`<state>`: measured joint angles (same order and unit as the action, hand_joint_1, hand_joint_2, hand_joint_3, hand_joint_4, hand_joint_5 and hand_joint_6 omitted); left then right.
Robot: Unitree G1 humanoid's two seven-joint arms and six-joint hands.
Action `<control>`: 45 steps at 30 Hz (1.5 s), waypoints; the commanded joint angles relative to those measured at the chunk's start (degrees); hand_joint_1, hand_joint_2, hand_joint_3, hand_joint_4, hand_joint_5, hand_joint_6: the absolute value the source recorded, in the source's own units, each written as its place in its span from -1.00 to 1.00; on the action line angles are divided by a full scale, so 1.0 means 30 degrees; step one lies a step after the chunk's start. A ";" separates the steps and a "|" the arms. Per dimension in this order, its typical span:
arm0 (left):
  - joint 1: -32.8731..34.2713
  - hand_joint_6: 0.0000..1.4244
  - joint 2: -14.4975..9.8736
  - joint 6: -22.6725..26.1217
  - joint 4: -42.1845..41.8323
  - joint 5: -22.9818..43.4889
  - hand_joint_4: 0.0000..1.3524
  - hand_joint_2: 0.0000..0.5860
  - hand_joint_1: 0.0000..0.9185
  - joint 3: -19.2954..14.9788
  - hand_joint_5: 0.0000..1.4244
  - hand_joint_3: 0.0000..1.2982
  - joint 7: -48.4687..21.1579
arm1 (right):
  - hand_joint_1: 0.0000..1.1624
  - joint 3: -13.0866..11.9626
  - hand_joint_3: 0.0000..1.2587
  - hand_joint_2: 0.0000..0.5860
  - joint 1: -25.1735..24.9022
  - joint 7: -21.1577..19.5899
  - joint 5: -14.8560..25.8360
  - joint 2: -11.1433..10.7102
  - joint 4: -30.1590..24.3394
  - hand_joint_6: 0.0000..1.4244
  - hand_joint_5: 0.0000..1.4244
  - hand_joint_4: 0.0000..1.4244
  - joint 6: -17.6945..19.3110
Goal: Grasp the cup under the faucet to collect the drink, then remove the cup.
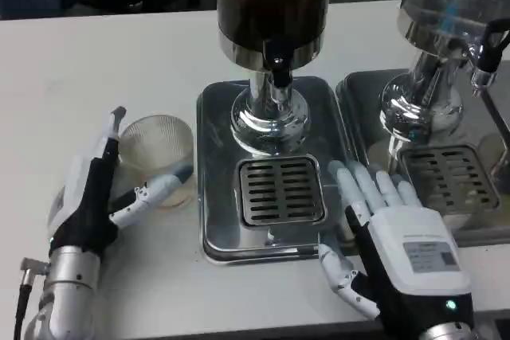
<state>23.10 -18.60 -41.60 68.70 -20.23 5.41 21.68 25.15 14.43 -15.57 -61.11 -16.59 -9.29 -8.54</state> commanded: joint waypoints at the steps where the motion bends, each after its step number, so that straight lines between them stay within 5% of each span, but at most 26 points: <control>1: 0.0338 -0.53 -0.0067 0.0000 0.0314 0.0049 -0.99 -0.91 -0.28 0.0165 -0.59 -1.00 -0.0564 | -1.00 -0.0062 -1.00 0.77 0.0229 0.0006 0.0017 0.0150 -0.0324 -1.00 -1.00 -1.00 -0.0119; 9: 0.0739 0.08 -0.0157 0.0483 0.0605 -0.0273 -0.57 -0.86 -0.14 0.0667 -0.12 -0.69 -0.1136 | -1.00 -0.0072 -1.00 0.75 0.0225 -0.0203 0.0147 0.0469 -0.0311 -1.00 -1.00 -1.00 -0.0038; 18: 0.0721 0.35 -0.0155 0.0708 0.0645 -0.0391 -0.18 -0.79 0.14 0.0997 0.18 -0.37 -0.0623 | -1.00 -0.0163 -1.00 0.73 0.0390 -0.0233 0.0218 0.0700 -0.0362 -0.99 -1.00 -1.00 -0.0004; 29: 0.0586 0.47 -0.0338 0.0403 0.0192 -0.1220 0.10 -0.84 0.23 0.1128 0.29 -0.07 0.2810 | -1.00 -0.0241 -1.00 0.73 0.0323 -0.0191 0.0334 0.0821 -0.0190 -0.96 -1.00 -1.00 0.0068; 45: 0.0578 0.74 -0.0372 -0.0168 -0.0141 -0.1401 0.44 -1.00 0.41 0.0992 0.55 0.23 0.4471 | -1.00 -0.0264 -1.00 0.73 0.0132 -0.0282 0.0382 0.0764 -0.0009 -0.95 -1.00 -1.00 0.0126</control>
<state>24.71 -19.31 -40.39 69.18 -24.43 8.49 33.47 24.68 15.16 -15.66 -60.50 -14.17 -9.33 -8.62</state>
